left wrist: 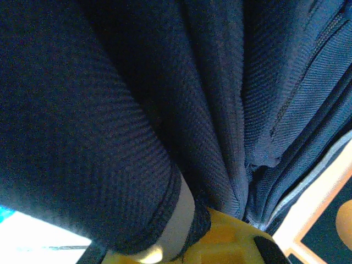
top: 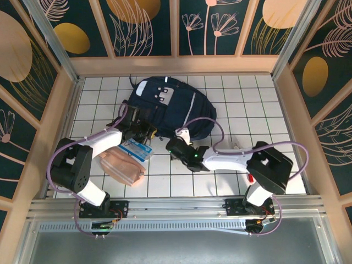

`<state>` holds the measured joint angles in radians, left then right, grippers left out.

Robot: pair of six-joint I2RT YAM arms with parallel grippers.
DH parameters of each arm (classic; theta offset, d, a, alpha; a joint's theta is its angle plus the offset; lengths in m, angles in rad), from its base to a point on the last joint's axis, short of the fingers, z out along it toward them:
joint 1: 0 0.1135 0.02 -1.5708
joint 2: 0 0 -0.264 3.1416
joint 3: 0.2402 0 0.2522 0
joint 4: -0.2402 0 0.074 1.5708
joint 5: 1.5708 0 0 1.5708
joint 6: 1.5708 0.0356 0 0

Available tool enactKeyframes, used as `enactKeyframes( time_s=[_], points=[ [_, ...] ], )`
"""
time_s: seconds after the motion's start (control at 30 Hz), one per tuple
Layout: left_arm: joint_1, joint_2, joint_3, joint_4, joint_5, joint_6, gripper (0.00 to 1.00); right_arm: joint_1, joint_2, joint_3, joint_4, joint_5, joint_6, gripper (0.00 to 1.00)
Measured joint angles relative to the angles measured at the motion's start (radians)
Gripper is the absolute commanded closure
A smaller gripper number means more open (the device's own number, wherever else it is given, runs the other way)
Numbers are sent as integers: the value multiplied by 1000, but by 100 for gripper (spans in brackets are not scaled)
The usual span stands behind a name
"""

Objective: Pack books, pencil case, and school supplies into a backpack

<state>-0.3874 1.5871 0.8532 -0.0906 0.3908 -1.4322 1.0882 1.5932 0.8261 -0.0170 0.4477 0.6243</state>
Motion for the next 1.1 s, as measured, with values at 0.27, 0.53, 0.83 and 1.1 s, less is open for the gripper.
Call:
enactKeyframes(
  time_s=[0.27, 0.53, 0.83, 1.1],
  points=[
    [1, 16, 0, 12, 32, -47, 100, -22, -26, -98, 303, -244, -168, 38],
    [0, -47, -2, 7, 35, -100, 100, 27, 296, -336, 1223, -217, -614, 50],
    [-13, -77, -34, 3, 29, -202, 100, 29, 530, -266, 1539, -20, -754, 54],
    [-22, -131, -58, 4, 8, -264, 100, 19, 591, -170, 1608, 43, -730, 60]
  ],
)
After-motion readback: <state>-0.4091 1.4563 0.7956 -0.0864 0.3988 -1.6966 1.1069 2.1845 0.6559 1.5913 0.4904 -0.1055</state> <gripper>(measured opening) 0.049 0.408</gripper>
